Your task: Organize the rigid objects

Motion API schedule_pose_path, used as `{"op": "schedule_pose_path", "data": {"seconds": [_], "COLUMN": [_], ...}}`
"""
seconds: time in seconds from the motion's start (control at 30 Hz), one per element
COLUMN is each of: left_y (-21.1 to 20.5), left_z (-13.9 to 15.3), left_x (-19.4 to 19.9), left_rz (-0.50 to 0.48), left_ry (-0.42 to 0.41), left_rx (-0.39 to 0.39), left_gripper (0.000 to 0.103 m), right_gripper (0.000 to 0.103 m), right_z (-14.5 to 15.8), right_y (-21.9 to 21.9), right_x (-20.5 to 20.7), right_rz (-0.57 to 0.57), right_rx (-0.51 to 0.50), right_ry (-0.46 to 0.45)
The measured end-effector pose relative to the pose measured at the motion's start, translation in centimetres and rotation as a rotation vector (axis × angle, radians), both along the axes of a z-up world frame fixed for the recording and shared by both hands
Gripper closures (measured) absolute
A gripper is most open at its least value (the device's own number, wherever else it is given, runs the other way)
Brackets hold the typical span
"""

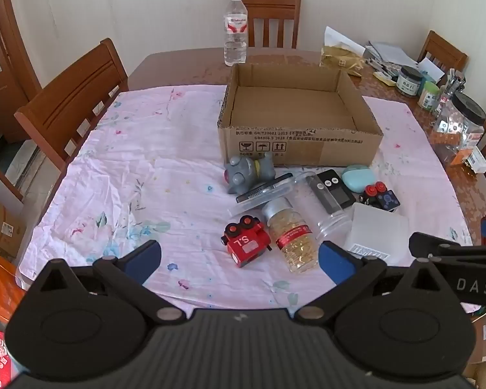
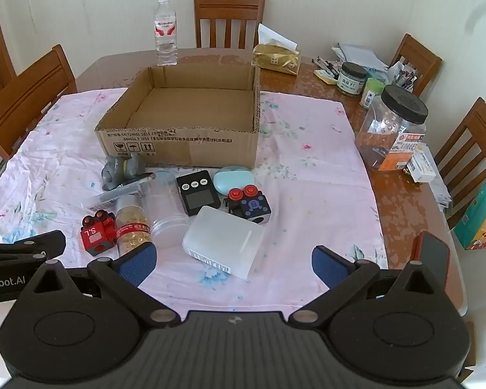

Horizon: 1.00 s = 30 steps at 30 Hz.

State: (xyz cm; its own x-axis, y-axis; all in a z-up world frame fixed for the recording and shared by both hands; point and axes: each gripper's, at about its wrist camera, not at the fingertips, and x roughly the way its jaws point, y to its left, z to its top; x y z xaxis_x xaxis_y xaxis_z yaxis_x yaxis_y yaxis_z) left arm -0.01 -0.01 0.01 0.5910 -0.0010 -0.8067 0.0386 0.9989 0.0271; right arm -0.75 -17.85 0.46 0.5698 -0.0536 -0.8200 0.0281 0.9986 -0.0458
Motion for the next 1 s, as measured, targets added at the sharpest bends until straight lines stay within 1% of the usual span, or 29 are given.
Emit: {"op": "schedule_pose_path", "data": {"seconds": [0.03, 0.2, 0.57, 1.0], "left_y": [0.04, 0.43, 0.23, 0.00], "left_z": [0.00, -0.05, 0.11, 0.58], "left_x": [0.04, 0.26, 0.25, 0.36], "left_rz": [0.001, 0.007, 0.005, 0.007], "left_ry": [0.013, 0.011, -0.002, 0.000], "left_rx": [-0.013, -0.018, -0.003, -0.007], "left_gripper": [0.001, 0.001, 0.001, 0.001], "right_gripper": [0.000, 0.000, 0.000, 0.000], "right_z": [-0.01, -0.02, 0.15, 0.13], "right_y": [-0.02, -0.04, 0.06, -0.10], "right_x": [0.00, -0.07, 0.16, 0.38], "right_rz": [0.000, 0.002, 0.000, 0.000], "right_rx": [-0.003, -0.007, 0.001, 0.004], "right_ry": [-0.002, -0.010, -0.012, -0.005]}}
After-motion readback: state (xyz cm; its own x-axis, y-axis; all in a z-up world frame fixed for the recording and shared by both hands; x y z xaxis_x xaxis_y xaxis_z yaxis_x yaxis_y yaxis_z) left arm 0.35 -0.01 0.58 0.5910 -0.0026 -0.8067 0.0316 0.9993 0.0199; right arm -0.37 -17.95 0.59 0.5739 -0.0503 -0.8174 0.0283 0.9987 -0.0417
